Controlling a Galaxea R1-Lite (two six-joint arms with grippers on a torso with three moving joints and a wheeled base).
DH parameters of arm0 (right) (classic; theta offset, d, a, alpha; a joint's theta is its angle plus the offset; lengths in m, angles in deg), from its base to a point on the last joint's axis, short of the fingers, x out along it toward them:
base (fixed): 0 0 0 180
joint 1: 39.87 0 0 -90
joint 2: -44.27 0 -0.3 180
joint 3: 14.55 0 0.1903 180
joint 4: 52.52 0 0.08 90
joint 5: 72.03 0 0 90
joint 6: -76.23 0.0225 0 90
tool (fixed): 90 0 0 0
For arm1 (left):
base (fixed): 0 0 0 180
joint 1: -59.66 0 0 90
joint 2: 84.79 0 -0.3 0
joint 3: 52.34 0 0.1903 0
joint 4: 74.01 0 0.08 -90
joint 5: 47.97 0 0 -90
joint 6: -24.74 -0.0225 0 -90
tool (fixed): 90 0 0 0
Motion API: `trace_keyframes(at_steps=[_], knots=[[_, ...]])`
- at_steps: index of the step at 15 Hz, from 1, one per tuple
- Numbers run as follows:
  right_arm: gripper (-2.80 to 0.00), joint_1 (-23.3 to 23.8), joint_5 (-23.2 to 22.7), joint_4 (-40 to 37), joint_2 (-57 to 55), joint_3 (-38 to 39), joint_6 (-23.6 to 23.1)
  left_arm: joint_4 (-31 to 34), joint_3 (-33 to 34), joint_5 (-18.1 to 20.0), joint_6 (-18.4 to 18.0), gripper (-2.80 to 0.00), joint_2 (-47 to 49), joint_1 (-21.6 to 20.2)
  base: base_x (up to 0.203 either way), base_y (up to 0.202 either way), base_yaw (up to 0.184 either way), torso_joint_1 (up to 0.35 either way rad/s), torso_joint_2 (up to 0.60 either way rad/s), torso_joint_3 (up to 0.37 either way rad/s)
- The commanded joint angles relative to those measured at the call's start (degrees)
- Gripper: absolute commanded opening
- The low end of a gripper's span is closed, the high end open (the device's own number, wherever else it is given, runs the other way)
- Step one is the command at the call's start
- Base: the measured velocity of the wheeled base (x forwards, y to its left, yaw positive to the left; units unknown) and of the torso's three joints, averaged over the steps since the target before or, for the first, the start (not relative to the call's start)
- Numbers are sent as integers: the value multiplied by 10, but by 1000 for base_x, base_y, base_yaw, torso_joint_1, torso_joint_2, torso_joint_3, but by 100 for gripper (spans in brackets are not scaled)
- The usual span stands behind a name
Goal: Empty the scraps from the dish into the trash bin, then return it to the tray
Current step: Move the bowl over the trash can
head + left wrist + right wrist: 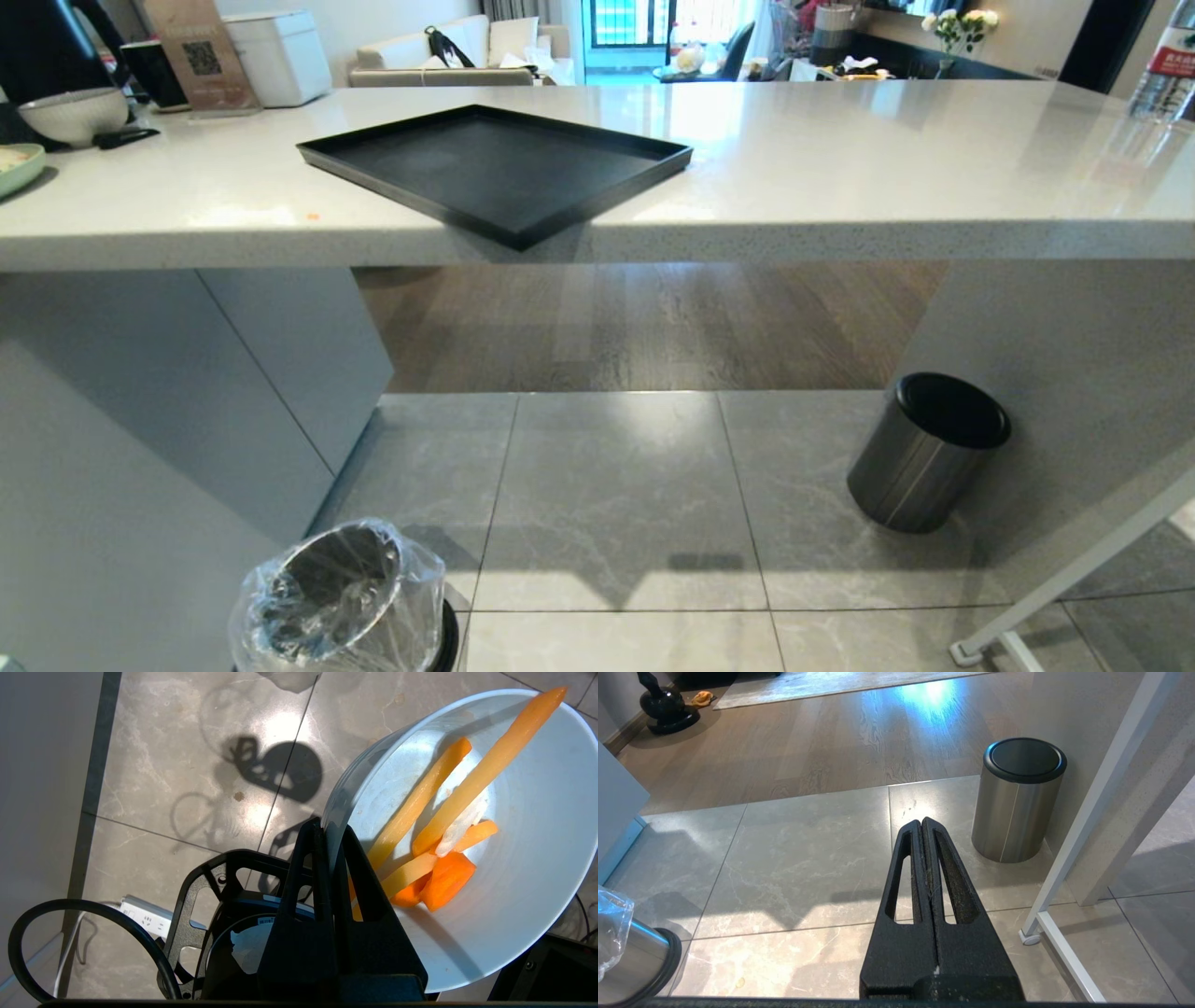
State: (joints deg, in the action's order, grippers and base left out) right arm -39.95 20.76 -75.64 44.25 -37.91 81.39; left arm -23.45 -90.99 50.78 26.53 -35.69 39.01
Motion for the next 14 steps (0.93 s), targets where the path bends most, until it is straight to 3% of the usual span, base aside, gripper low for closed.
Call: trace_keyframes(at_steps=[1, 14], knots=[[-280, 0, 0, 0, 0, 0, 0, 1, 0, -1, 1, -280, -2, -1, 0, 0, 0, 0, 0, 0], [-280, 0, 0, 1, 0, 0, 0, 2, 0, 1, 0, -280, 2, 1, 0, 0, 0, 0, 0, 0]])
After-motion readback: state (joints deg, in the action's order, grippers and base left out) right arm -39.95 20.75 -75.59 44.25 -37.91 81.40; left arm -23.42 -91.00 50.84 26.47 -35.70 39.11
